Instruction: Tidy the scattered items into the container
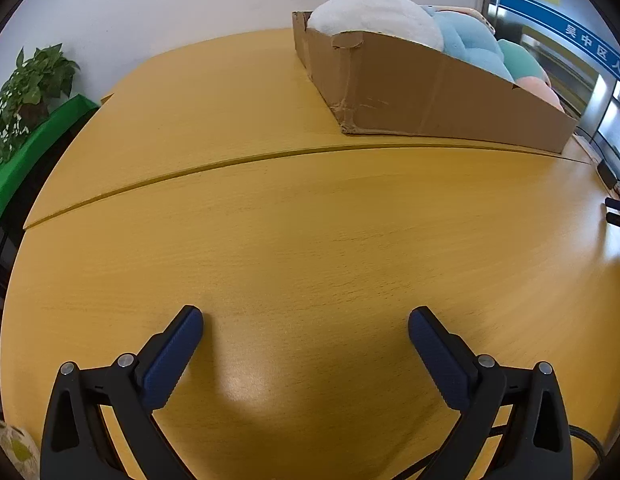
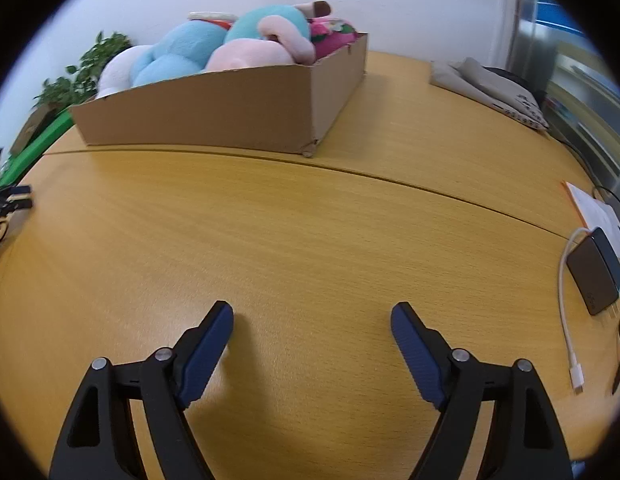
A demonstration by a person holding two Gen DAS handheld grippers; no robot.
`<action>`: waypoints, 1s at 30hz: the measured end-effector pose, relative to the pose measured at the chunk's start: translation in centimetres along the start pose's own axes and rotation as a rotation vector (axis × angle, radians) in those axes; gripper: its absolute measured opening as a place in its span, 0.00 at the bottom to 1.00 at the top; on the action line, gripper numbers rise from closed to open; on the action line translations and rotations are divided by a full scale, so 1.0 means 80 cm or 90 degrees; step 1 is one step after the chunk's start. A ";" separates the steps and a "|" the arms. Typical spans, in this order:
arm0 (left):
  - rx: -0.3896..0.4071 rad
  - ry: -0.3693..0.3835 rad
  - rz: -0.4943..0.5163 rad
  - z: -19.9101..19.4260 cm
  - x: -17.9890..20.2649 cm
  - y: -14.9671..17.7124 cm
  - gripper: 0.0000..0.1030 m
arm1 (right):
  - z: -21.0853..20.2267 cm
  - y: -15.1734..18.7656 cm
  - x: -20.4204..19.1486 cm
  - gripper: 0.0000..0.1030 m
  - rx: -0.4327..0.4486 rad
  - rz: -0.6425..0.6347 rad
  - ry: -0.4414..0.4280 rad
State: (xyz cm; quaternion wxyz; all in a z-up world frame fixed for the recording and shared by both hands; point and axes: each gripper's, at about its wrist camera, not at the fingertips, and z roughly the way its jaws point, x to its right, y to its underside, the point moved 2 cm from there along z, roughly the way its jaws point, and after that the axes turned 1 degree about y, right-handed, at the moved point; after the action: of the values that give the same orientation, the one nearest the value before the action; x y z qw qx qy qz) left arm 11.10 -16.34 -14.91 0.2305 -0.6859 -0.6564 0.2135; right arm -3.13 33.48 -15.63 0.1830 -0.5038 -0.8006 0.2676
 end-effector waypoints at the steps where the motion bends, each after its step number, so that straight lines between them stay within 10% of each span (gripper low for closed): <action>1: 0.007 0.007 0.009 -0.001 0.000 0.006 1.00 | 0.001 0.000 0.000 0.87 -0.003 -0.019 -0.007; 3: 0.011 0.017 0.022 -0.002 -0.005 0.016 1.00 | 0.006 0.000 0.006 1.00 -0.011 -0.037 -0.027; 15: 0.007 0.022 0.021 0.002 -0.017 0.026 1.00 | 0.030 -0.030 0.040 1.00 -0.018 -0.087 -0.070; 30: -0.012 0.018 0.012 0.040 -0.039 -0.055 1.00 | 0.032 -0.033 0.040 1.00 -0.018 -0.088 -0.069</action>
State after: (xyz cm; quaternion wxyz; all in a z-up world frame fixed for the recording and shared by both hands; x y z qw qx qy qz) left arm 5.51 -19.21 -14.87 0.2310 -0.6969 -0.6489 0.1999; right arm -7.80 34.80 -15.99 0.1502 -0.4348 -0.8458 0.2703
